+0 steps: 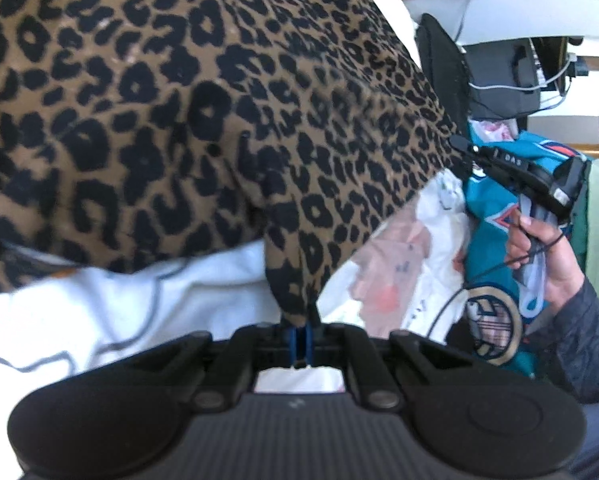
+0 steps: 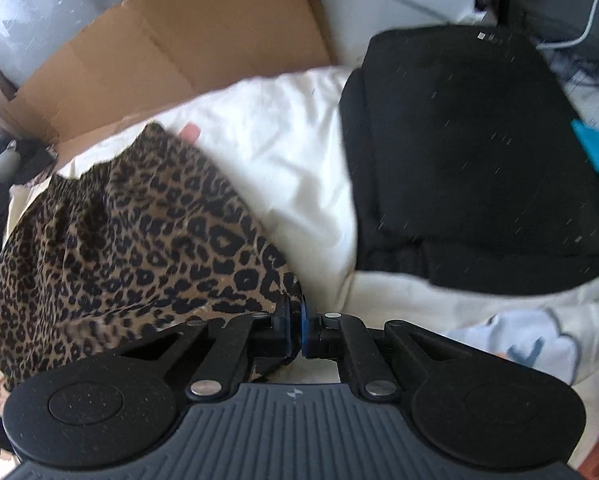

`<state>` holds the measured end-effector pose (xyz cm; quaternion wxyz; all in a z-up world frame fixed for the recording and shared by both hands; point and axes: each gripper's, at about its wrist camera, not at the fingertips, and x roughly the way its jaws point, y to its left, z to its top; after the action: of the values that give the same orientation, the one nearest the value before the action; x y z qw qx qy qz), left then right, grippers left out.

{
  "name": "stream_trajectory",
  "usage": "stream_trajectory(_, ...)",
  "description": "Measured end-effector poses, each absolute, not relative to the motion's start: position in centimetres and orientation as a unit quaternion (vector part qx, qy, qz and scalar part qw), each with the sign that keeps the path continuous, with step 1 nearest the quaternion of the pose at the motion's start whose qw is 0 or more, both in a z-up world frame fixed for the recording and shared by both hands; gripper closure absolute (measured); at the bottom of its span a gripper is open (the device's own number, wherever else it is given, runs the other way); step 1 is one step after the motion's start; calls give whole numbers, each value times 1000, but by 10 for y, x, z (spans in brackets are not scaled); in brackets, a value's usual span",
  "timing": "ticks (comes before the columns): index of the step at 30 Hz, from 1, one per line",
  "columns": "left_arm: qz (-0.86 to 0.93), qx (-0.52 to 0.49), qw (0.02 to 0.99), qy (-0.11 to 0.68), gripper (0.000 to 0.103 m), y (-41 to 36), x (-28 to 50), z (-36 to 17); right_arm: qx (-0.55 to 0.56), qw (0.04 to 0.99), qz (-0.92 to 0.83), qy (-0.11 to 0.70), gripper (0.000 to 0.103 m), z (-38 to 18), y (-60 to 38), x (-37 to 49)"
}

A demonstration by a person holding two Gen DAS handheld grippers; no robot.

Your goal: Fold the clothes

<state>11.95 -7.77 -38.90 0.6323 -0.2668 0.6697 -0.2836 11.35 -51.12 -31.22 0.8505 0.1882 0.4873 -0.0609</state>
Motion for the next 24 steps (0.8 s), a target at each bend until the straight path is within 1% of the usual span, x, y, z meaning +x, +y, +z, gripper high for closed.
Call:
stream_trajectory(6,-278,-279,628,671,98,-92,121,-403,159,854,-83,488,101,-311,-511,121)
stream_trajectory(12,-268,-260,630,681,97,-101,118,-414,150,844,-116,501,99,-328,-508,128)
stream_trajectory(13,-267,-255,628,685,97,-102,118,-414,153,839,-127,507,98,-333,-508,129)
stream_trajectory(15,-267,-241,629,690,94,-102,117,-412,162,834,-150,506,91,-337,-507,128)
stream_trajectory(16,-269,-232,631,690,89,-102,117,-409,167,833,-159,503,88,-337,-506,126)
stream_trajectory(17,-273,-219,638,686,84,-103,117,-403,172,834,-164,498,82,-335,-503,123)
stream_trajectory(18,-277,-207,645,682,74,-104,117,-397,175,836,-167,493,78,-332,-501,121)
stream_trajectory(19,-279,-198,651,678,68,-102,117,-392,176,840,-166,486,69,-328,-499,119)
stream_trajectory(20,-280,-192,656,674,66,-100,118,-386,176,845,-164,478,65,-324,-496,116)
stream_trajectory(24,-277,-177,677,659,64,-92,124,-368,178,859,-157,453,65,-311,-489,109)
